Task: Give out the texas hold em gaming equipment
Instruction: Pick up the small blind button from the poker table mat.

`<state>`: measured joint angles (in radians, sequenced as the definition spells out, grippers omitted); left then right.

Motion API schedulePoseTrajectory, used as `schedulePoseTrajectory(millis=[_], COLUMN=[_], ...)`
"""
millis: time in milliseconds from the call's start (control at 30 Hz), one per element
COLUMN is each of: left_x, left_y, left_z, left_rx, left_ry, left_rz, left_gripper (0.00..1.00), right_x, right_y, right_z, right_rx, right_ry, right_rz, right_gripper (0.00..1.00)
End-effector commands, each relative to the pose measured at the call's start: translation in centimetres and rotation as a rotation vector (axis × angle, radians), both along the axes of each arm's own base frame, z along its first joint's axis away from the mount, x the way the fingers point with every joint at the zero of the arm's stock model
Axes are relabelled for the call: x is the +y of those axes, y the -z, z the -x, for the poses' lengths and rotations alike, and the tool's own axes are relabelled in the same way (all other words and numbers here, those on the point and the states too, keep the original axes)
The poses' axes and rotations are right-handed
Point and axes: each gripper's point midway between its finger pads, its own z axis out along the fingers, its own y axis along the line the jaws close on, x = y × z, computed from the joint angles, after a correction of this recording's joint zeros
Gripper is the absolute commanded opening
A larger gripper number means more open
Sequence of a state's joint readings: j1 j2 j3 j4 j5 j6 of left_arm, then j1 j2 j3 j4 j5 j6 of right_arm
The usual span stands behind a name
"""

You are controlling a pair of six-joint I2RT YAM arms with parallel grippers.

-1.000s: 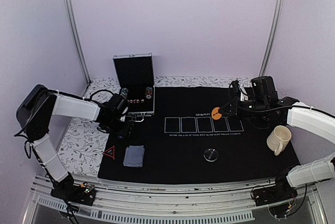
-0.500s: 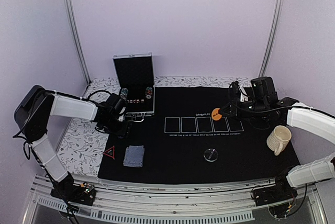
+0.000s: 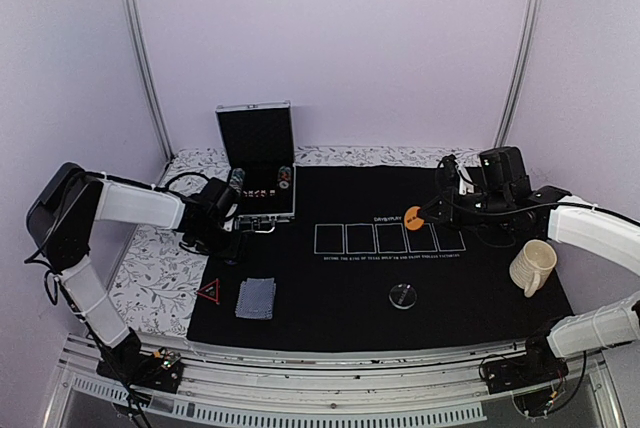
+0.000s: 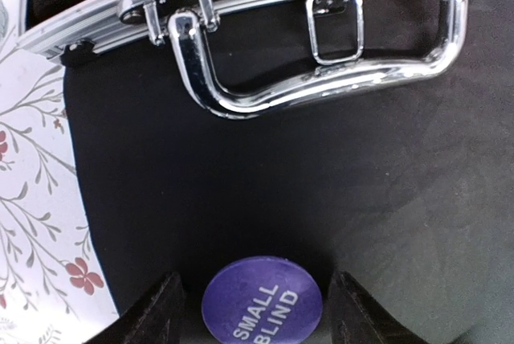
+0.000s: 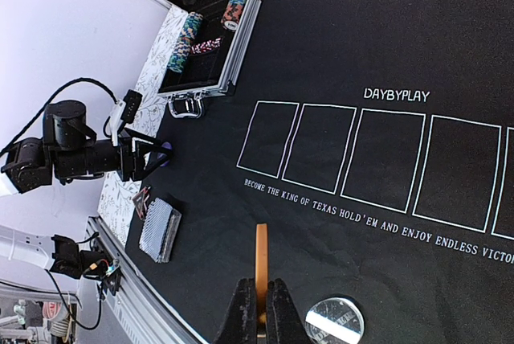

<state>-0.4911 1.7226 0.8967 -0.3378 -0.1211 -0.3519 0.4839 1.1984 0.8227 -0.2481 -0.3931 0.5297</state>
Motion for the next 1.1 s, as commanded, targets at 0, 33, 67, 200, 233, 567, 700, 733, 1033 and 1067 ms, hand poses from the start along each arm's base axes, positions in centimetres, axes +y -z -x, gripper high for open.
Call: schedulePoseTrajectory(millis=[0,33,67,200,233,567,700,733,1033,1067], left_x=[1.4,1.2,1.1,1.3,1.3,0.8,0.7,0.6,0.1,0.1], left_y=[1.5,1.5,1.6,1.6,1.7,2.1,1.6,1.4,-1.2,-1.5], left_z=[2.8,2.9,3.0,3.1,3.2,3.2,3.0,2.9,2.1,2.0], left_rx=[0.109,0.112,0.116,0.119,0.120,0.128,0.116,0.109,0.038,0.030], left_ry=[-0.006,-0.001,0.004,0.004,0.004,0.025,0.028,0.029,0.041,0.043], left_rz=[-0.077,-0.075,-0.074,-0.086,-0.090,-0.089,-0.084,-0.081,-0.102,-0.107], left_gripper=[0.64,0.64,0.64,0.65,0.65,0.47,0.41,0.39,0.35,0.35], right_x=[-0.5,-0.5,-0.5,-0.5,-0.5,-0.5,-0.5,-0.5,-0.4,-0.4], right_y=[-0.2,0.0,0.0,-0.2,-0.2,-0.2,-0.2,-0.2,-0.4,-0.5], right_z=[-0.1,0.0,0.0,0.0,-0.1,-0.1,-0.1,-0.1,-0.2,-0.2], right_rx=[-0.022,-0.020,-0.021,-0.024,-0.025,-0.024,-0.025,-0.024,-0.027,-0.027], right_ry=[0.011,0.011,0.010,0.011,0.012,0.012,0.013,0.013,0.014,0.014], right_rz=[0.012,0.014,0.014,0.013,0.013,0.014,0.013,0.012,0.010,0.009], right_gripper=[0.02,0.02,0.02,0.02,0.02,0.02,0.02,0.02,0.02,0.02])
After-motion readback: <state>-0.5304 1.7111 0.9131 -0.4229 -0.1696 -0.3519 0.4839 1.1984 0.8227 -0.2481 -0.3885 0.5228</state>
